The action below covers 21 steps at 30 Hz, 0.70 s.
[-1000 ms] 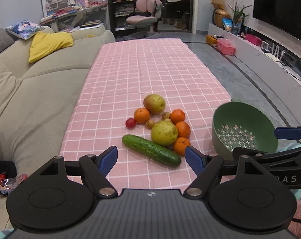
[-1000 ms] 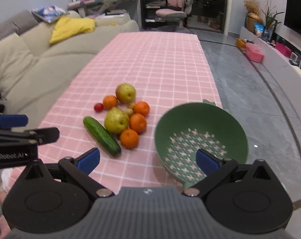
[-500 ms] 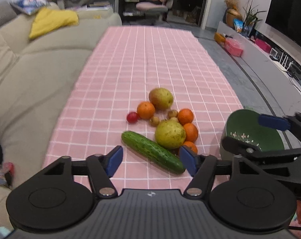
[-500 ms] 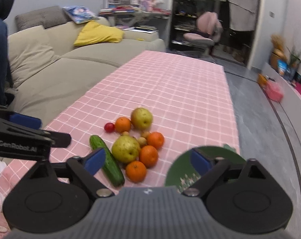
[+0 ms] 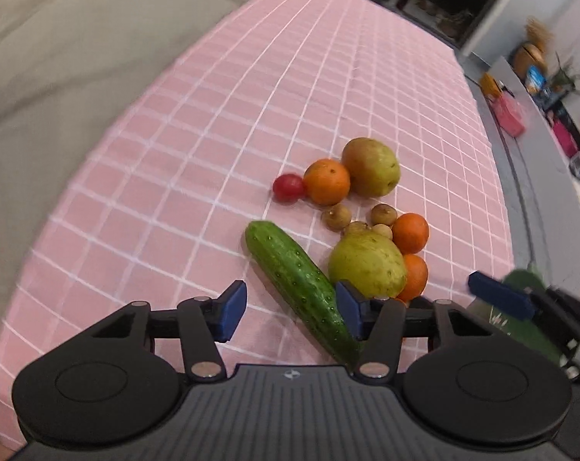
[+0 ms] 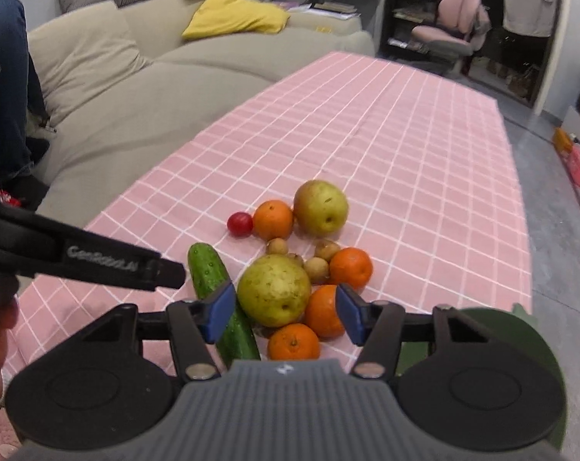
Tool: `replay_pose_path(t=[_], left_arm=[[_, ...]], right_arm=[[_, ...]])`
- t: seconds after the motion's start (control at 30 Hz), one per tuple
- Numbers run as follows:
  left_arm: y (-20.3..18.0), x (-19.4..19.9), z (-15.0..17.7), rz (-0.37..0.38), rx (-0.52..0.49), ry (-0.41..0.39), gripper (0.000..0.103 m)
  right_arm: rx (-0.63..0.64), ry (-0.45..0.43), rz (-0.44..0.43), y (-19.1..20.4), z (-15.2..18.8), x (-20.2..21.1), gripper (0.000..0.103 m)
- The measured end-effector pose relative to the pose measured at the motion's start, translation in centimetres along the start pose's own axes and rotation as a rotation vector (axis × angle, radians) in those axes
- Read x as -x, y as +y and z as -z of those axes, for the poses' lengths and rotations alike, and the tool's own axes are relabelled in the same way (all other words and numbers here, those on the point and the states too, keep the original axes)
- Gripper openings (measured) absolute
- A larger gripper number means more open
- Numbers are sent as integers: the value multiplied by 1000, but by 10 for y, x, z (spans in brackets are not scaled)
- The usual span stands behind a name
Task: Organize fruits
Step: 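Grasp the cucumber with the left tool while the right tool grasps the large pear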
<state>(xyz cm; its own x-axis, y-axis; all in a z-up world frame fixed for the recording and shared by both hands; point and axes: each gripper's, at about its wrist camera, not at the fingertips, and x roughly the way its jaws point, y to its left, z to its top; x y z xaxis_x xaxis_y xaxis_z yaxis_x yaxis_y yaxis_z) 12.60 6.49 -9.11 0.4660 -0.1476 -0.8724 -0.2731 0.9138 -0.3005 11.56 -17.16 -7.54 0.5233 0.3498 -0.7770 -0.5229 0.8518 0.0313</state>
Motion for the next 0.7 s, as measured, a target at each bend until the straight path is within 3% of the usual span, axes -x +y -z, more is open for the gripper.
replay_pose_path(t=[0.27, 0.4, 0.5, 0.7], left_arm=[[11, -28, -10, 64, 126, 66, 59], [14, -45, -13, 58, 179, 105, 59], [12, -54, -14, 30, 196, 122, 59], [18, -64, -12, 50, 259, 150, 59]], right_arm=[[22, 104, -34, -1, -5, -46, 49], [21, 128, -37, -4, -7, -58, 49], [20, 135, -55, -6, -8, -61, 50], [43, 141, -56, -2, -9, -71, 58]])
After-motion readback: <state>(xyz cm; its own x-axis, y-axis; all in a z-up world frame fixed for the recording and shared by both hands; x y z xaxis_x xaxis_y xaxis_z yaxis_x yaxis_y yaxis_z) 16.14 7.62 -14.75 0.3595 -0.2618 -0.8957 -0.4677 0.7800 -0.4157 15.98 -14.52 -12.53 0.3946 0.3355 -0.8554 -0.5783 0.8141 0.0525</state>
